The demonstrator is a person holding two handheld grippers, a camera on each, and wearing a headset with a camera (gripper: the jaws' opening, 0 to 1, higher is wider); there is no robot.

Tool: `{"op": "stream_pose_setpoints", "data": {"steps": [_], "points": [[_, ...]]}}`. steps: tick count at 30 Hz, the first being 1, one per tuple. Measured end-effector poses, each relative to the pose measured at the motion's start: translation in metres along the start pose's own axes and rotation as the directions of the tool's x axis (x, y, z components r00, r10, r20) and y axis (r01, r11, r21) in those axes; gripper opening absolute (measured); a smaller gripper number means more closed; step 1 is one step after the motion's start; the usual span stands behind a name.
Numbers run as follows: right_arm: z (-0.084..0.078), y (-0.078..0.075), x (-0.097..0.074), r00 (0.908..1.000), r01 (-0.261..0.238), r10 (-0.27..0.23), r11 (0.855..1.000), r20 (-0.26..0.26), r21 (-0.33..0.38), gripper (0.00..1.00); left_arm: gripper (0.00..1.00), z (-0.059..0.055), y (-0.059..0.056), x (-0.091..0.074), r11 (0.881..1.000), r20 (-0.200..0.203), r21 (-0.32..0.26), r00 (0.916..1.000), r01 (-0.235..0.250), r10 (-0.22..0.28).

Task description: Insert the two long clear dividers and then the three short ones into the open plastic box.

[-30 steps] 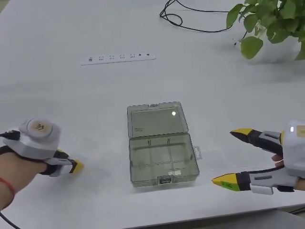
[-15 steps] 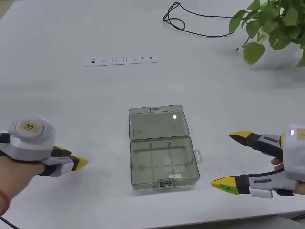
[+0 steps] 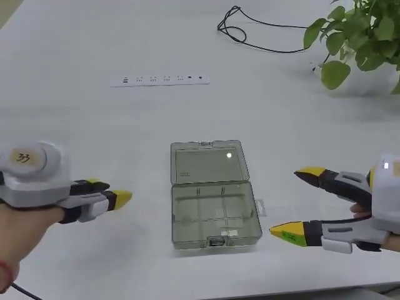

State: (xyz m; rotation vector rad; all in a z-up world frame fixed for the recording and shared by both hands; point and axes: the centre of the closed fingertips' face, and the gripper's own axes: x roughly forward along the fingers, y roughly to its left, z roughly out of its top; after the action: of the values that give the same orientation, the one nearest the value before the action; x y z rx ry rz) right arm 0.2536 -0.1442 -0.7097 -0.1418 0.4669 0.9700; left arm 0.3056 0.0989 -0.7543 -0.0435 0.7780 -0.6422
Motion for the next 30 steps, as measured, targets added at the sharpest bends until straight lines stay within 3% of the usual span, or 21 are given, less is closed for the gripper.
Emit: {"op": "stream_pose_setpoints", "data": {"steps": [8, 13, 22, 26, 28, 30], "points": [[0.027, 0.004, 0.004, 0.9989, -0.002, 0.001, 1.000, 0.047, 0.024, 0.73, 0.30, 0.021, -0.027, -0.001, 0.998, 0.085, -0.016, 0.9948, 0.058, -0.057], [0.043, 0.010, 0.009, 0.9964, -0.016, 0.011, 0.998, 0.084, 0.065, 0.71, 0.30, 0.033, -0.051, -0.002, 0.993, 0.144, -0.021, 0.9835, 0.113, -0.109], [0.065, 0.023, 0.019, 0.9903, -0.033, 0.017, 0.993, 0.138, 0.114, 0.66, 0.30, 0.043, -0.088, 0.002, 0.985, 0.191, -0.007, 0.9667, 0.175, -0.170], [0.073, 0.026, 0.023, 0.9897, -0.025, 0.002, 0.987, 0.143, 0.159, 0.61, 0.30, 0.046, -0.104, 0.004, 0.979, 0.203, 0.001, 0.9591, 0.201, -0.197], [0.073, 0.029, 0.026, 0.9928, -0.024, -0.001, 0.978, 0.120, 0.207, 0.57, 0.30, 0.048, -0.112, 0.006, 0.977, 0.205, 0.014, 0.9559, 0.212, -0.210], [0.077, 0.029, 0.028, 0.9918, -0.021, -0.005, 0.979, 0.128, 0.201, 0.57, 0.30, 0.048, -0.117, 0.007, 0.976, 0.200, 0.026, 0.9551, 0.218, -0.219]]}}
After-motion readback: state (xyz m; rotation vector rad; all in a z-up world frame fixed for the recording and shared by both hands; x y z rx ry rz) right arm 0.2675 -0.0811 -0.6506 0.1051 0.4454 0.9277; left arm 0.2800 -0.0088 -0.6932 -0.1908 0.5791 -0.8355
